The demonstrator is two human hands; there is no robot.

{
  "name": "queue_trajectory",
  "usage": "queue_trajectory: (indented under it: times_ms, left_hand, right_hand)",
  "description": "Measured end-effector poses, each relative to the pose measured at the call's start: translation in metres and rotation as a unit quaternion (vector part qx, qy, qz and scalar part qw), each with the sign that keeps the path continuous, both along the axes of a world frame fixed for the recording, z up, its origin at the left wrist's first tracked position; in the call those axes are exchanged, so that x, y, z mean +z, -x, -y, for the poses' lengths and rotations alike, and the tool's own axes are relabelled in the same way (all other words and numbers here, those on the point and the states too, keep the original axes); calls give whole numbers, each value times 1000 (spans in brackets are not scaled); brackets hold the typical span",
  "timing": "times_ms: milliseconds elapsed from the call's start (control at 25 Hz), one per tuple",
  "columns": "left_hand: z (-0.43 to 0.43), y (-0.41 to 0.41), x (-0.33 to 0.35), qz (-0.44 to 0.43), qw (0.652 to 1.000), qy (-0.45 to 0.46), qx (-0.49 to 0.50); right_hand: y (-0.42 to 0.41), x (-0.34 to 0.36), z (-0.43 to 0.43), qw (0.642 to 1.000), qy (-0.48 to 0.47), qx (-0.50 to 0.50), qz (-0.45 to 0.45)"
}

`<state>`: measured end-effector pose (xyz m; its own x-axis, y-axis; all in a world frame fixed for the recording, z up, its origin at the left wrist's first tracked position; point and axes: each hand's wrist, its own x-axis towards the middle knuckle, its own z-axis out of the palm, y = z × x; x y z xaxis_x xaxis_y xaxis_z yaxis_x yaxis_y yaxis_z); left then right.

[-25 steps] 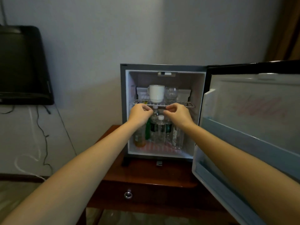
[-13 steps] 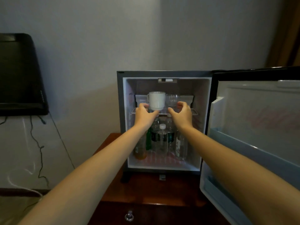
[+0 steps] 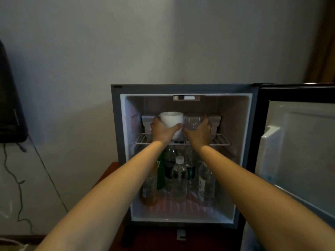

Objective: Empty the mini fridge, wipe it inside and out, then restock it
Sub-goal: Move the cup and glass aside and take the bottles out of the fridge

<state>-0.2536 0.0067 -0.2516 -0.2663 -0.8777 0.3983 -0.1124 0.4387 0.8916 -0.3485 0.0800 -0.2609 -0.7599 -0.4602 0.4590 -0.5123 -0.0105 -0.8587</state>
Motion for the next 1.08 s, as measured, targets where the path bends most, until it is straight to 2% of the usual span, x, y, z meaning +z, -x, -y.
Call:
queue_trajectory:
  times_ms: [160,320,440,560,720,840,920,1080]
  left_hand:
    - [12,11,-6,-19,1000,16,-6]
    - [2,9,-9,-66,997,36,21]
    - [-21,-9,-16,-107,993,49,22]
    - [-55,-53,-35,-148,983,103,-15]
    - [-99,-134,-67,-213,967,135,-29]
    - [-105,-203,-97,-211,971,110,12]
    - [-92,-243,-110,-213,971,89,58]
    - [-33,-300,-133,-215,952,35,217]
  right_hand:
    - [6,-3,10,999,35,9,-4]
    - [1,-4,5,993,113,3,15]
    - [-17,-9,-16,986,165,16,22]
    - [-49,-28,-57,978,199,65,-14]
    - [-107,-56,-99,967,171,182,-52]
    - [-154,-70,-99,953,117,269,-74]
    - [-187,-78,-83,941,90,316,-81]
    - [-250,-106,-28,922,48,382,-35]
